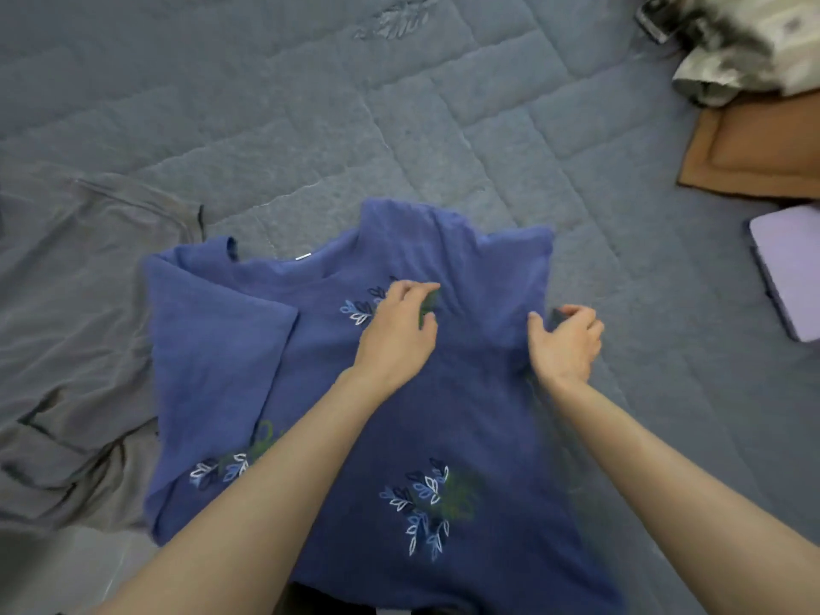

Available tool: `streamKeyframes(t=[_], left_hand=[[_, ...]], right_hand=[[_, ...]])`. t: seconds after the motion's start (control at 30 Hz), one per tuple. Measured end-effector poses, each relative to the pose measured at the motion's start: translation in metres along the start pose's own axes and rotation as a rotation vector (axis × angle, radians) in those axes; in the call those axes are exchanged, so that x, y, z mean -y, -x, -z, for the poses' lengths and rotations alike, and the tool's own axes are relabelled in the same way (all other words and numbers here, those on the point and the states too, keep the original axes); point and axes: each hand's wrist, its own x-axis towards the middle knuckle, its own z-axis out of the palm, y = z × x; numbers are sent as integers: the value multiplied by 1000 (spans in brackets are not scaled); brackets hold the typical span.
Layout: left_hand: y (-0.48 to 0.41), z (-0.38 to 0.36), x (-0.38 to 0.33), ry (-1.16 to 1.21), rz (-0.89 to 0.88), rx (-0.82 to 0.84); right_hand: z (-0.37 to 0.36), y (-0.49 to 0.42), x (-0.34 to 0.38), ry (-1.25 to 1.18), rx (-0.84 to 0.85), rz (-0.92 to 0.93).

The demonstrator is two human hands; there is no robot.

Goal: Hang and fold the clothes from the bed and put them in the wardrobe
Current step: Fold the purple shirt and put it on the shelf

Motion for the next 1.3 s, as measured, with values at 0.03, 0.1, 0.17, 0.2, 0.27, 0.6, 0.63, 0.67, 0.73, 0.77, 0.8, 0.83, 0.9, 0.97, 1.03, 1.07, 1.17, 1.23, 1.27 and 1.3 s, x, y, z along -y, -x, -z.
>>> streamKeyframes(t=[0.03, 0.1, 0.17, 0.2, 0.27, 0.6, 0.63, 0.67, 0.73, 0.77, 0.8, 0.83, 0.9, 0.97, 1.03, 1.07, 1.17, 1.23, 1.27, 1.3], left_hand=[[-10, -6, -8, -33, -5, 0], [-30, -16, -22, -118, -19, -5], [-53, -26, -33, -161, -46, 15], [-64, -31, -37, -161, -61, 35], [-87, -41, -44, -160, -112, 72], [-111, -55, -67, -7, -187, 32], [-105, -47, -63, 34, -170, -14], [-98, -39, -57, 68, -148, -59], [-79, -21, -38, 106, -99, -118], [-68, -11, -26, 119, -73, -133], [-57, 0, -14, 129, -43, -141], [-44, 9, -2, 130, -16, -143], [-20, 28, 25, 87, 18, -159], [-1, 45, 50, 44, 50, -216], [14, 63, 72, -19, 82, -308], [20, 73, 82, -76, 89, -363], [30, 103, 113, -260, 139, -452], [29, 121, 134, -373, 196, -395], [25, 128, 142, -416, 222, -347], [21, 134, 150, -443, 249, -300]], right_hand=[[3, -8, -7, -55, 74, -47], [6, -20, -17, -139, 206, -73], [7, -26, -22, -236, 332, -85], [8, -28, -24, -285, 388, -105], [8, -32, -29, -365, 444, -129], [18, -16, -29, -503, 332, 23], [20, -10, -26, -493, 287, 87], [21, -1, -22, -464, 257, 166], [20, 18, -15, -360, 283, 351], [19, 27, -14, -289, 353, 447], [16, 35, -12, -198, 463, 523], [13, 42, -10, -77, 589, 579], [4, 53, -5, 170, 750, 668], [-6, 61, 7, 198, 728, 713], [-17, 65, 24, 89, 615, 724], [-22, 64, 35, 54, 561, 726], [-36, 54, 71, 74, 478, 763], [-48, 45, 96, 128, 476, 792], [-54, 39, 109, 166, 484, 800], [-61, 34, 120, 217, 494, 805]])
